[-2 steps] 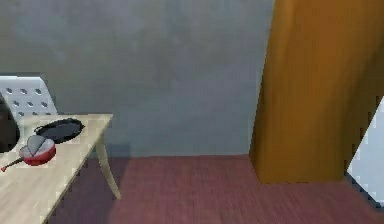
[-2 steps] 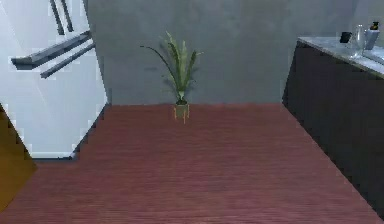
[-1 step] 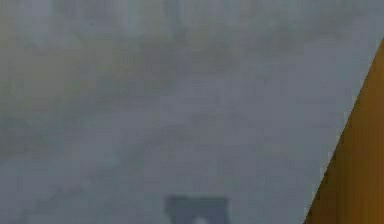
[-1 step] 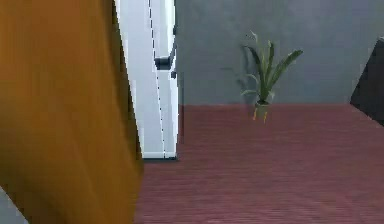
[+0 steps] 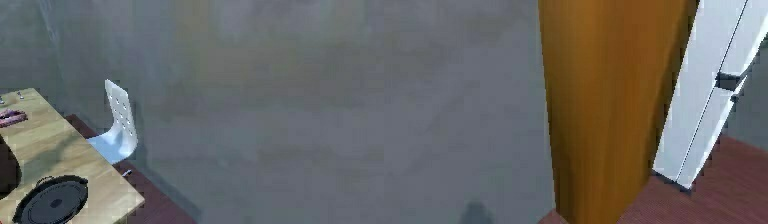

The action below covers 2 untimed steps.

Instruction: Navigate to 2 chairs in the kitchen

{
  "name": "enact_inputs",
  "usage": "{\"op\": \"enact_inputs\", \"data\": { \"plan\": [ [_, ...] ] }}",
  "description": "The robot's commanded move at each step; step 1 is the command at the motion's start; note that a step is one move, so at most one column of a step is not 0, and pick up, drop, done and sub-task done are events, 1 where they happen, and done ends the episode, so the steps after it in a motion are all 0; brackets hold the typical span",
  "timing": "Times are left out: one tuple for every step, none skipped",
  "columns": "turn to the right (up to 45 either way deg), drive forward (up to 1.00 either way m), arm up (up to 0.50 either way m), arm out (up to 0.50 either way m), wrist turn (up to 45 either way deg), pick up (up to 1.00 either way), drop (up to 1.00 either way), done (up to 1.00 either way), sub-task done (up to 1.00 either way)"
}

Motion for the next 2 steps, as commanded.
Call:
{"op": "enact_inputs", "data": {
  "plan": [
    [-30.0, 0.0, 0.0, 0.0, 0.0, 0.0, 0.0, 0.0, 0.0],
    [0.0, 0.0, 0.0, 0.0, 0.0, 0.0, 0.0, 1.0, 0.0]
  ]
}}
